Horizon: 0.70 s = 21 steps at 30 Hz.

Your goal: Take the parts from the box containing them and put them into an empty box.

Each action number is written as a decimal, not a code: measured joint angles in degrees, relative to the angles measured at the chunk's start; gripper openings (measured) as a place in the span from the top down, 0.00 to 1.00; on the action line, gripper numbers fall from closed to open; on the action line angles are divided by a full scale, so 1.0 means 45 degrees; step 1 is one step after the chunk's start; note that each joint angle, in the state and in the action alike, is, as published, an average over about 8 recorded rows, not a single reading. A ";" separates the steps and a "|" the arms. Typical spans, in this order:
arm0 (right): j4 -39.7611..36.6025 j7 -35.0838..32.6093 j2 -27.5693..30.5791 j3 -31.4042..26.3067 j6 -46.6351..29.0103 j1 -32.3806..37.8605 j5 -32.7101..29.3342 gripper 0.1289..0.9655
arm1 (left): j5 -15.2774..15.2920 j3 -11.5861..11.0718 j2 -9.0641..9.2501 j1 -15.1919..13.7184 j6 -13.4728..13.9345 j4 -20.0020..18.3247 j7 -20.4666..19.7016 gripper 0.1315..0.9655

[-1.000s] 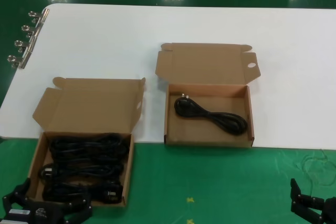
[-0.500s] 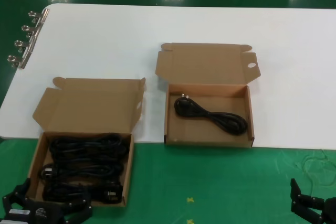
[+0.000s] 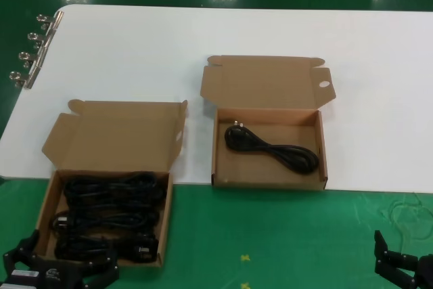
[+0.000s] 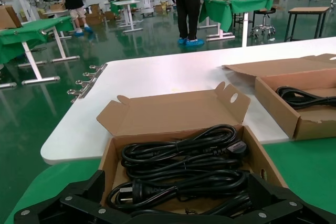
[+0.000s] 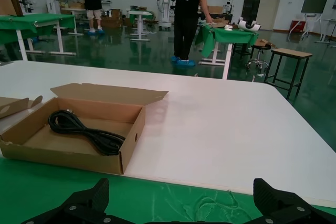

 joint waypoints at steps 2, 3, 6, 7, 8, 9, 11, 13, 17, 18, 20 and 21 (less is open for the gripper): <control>0.0000 0.0000 0.0000 0.0000 0.0000 0.0000 0.0000 0.00 | 0.0000 0.0000 0.0000 0.0000 0.0000 0.0000 0.0000 0.00; 0.0000 0.0000 0.0000 0.0000 0.0000 0.0000 0.0000 0.00 | 0.0000 0.0000 0.0000 0.0000 0.0000 0.0000 0.0000 0.00; 0.0000 0.0000 0.0000 0.0000 0.0000 0.0000 0.0000 0.00 | 0.0000 0.0000 0.0000 0.0000 0.0000 0.0000 0.0000 0.00; 0.0000 0.0000 0.0000 0.0000 0.0000 0.0000 0.0000 0.00 | 0.0000 0.0000 0.0000 0.0000 0.0000 0.0000 0.0000 0.00; 0.0000 0.0000 0.0000 0.0000 0.0000 0.0000 0.0000 0.00 | 0.0000 0.0000 0.0000 0.0000 0.0000 0.0000 0.0000 0.00; 0.0000 0.0000 0.0000 0.0000 0.0000 0.0000 0.0000 0.00 | 0.0000 0.0000 0.0000 0.0000 0.0000 0.0000 0.0000 0.00; 0.0000 0.0000 0.0000 0.0000 0.0000 0.0000 0.0000 0.00 | 0.0000 0.0000 0.0000 0.0000 0.0000 0.0000 0.0000 0.00; 0.0000 0.0000 0.0000 0.0000 0.0000 0.0000 0.0000 0.00 | 0.0000 0.0000 0.0000 0.0000 0.0000 0.0000 0.0000 0.00; 0.0000 0.0000 0.0000 0.0000 0.0000 0.0000 0.0000 0.00 | 0.0000 0.0000 0.0000 0.0000 0.0000 0.0000 0.0000 0.00; 0.0000 0.0000 0.0000 0.0000 0.0000 0.0000 0.0000 0.00 | 0.0000 0.0000 0.0000 0.0000 0.0000 0.0000 0.0000 0.00; 0.0000 0.0000 0.0000 0.0000 0.0000 0.0000 0.0000 0.00 | 0.0000 0.0000 0.0000 0.0000 0.0000 0.0000 0.0000 0.00; 0.0000 0.0000 0.0000 0.0000 0.0000 0.0000 0.0000 0.00 | 0.0000 0.0000 0.0000 0.0000 0.0000 0.0000 0.0000 0.00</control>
